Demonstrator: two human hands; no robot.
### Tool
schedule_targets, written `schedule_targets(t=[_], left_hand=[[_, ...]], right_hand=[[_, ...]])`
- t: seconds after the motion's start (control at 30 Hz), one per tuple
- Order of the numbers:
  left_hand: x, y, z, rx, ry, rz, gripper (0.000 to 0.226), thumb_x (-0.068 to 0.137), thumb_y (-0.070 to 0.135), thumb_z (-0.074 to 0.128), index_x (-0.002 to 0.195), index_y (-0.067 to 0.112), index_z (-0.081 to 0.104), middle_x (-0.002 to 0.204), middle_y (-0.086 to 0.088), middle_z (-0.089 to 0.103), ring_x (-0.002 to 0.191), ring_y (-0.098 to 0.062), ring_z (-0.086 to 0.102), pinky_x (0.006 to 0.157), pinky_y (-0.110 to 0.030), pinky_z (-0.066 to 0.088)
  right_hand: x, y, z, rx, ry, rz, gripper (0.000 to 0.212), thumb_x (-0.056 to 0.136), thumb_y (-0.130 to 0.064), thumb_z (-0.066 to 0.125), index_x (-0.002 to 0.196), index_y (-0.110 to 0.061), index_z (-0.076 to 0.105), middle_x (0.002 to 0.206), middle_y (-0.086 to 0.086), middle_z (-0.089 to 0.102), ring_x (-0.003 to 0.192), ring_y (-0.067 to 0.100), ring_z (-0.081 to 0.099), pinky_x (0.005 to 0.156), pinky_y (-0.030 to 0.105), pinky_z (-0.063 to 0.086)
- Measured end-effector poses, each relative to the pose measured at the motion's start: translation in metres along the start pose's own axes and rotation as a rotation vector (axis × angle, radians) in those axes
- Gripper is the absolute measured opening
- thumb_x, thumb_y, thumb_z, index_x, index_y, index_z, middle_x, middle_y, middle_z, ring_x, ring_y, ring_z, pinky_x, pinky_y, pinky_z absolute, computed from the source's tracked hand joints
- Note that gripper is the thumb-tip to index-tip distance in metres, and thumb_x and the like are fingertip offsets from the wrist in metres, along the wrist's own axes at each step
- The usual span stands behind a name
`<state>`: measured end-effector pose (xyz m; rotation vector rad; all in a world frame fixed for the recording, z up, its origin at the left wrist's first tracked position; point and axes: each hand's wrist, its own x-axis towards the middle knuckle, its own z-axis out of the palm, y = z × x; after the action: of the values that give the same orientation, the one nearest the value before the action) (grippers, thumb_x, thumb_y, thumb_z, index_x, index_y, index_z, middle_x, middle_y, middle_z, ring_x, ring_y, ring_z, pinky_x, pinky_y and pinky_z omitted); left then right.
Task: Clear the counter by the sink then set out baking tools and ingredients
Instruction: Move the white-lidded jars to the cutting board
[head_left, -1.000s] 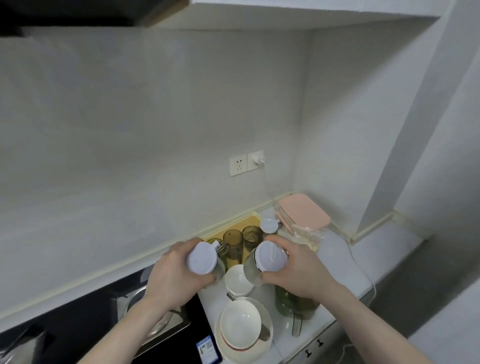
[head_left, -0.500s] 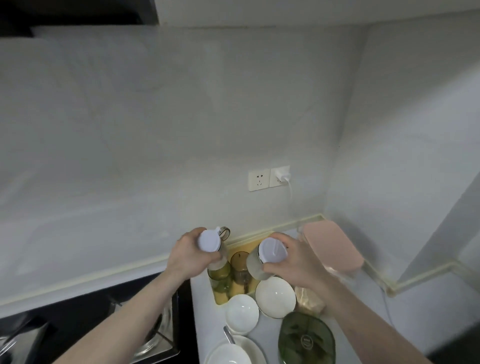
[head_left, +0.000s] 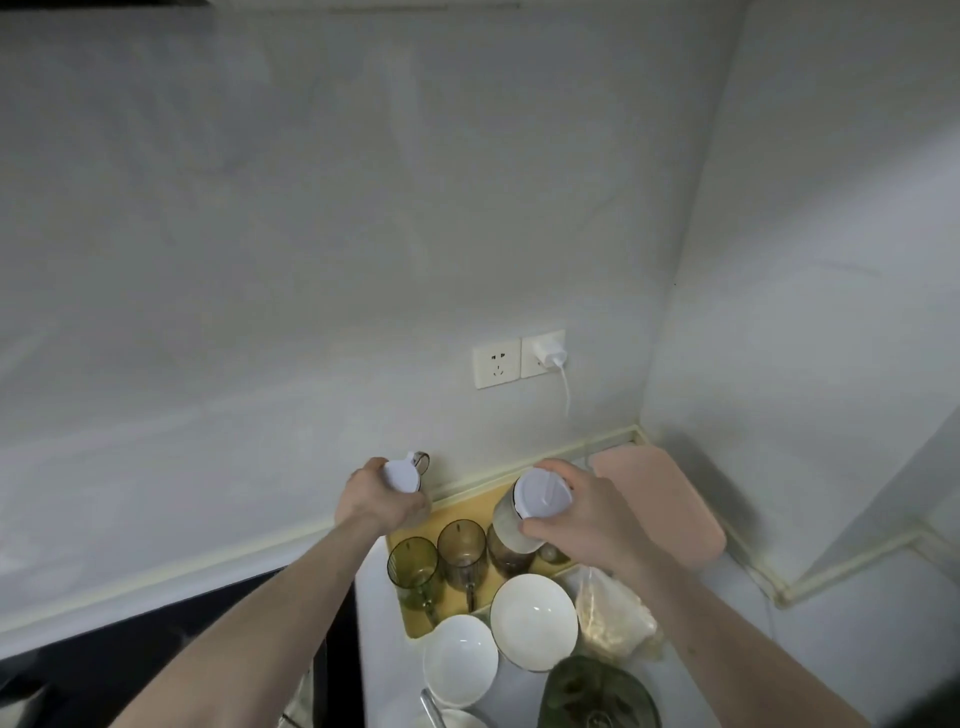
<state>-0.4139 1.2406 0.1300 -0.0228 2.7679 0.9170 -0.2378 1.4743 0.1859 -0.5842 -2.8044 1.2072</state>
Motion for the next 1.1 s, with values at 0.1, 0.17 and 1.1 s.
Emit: schedule_targets(t=[0.1, 0.17, 1.1], left_hand=[[0.018, -0.003, 0.013, 0.045, -0.022, -0.035, 0.086, 0.055, 0.047, 0.08, 0.133, 0.023, 0.053, 0.121, -0.003, 0.062, 0.102, -0.024, 0.062, 0.08, -0.033, 0.055], [0.029, -0.006, 0.024, 0.07, -0.04, -0.06, 0.082, 0.057, 0.047, 0.08, 0.131, 0.022, 0.054, 0.119, -0.002, 0.063, 0.101, -0.025, 0.062, 0.08, -0.033, 0.054], [0.097, -0.038, 0.1, 0.172, -0.199, -0.253, 0.095, 0.062, 0.044, 0.087, 0.137, 0.011, 0.041, 0.114, -0.01, 0.054, 0.103, -0.03, 0.057, 0.076, -0.037, 0.056]], right_hand=[[0.002, 0.002, -0.004, -0.016, 0.023, 0.016, 0.073, 0.064, -0.047, 0.08, 0.132, -0.046, 0.053, 0.115, -0.015, 0.066, 0.107, 0.014, 0.062, 0.091, 0.028, 0.052], [0.003, 0.004, -0.006, -0.023, 0.027, 0.013, 0.075, 0.064, -0.048, 0.08, 0.134, -0.045, 0.052, 0.116, -0.014, 0.065, 0.108, 0.015, 0.061, 0.091, 0.03, 0.052], [0.009, 0.002, 0.002, -0.102, 0.059, -0.054, 0.067, 0.068, -0.056, 0.078, 0.126, -0.032, 0.055, 0.106, -0.006, 0.065, 0.094, 0.017, 0.061, 0.064, 0.008, 0.041]])
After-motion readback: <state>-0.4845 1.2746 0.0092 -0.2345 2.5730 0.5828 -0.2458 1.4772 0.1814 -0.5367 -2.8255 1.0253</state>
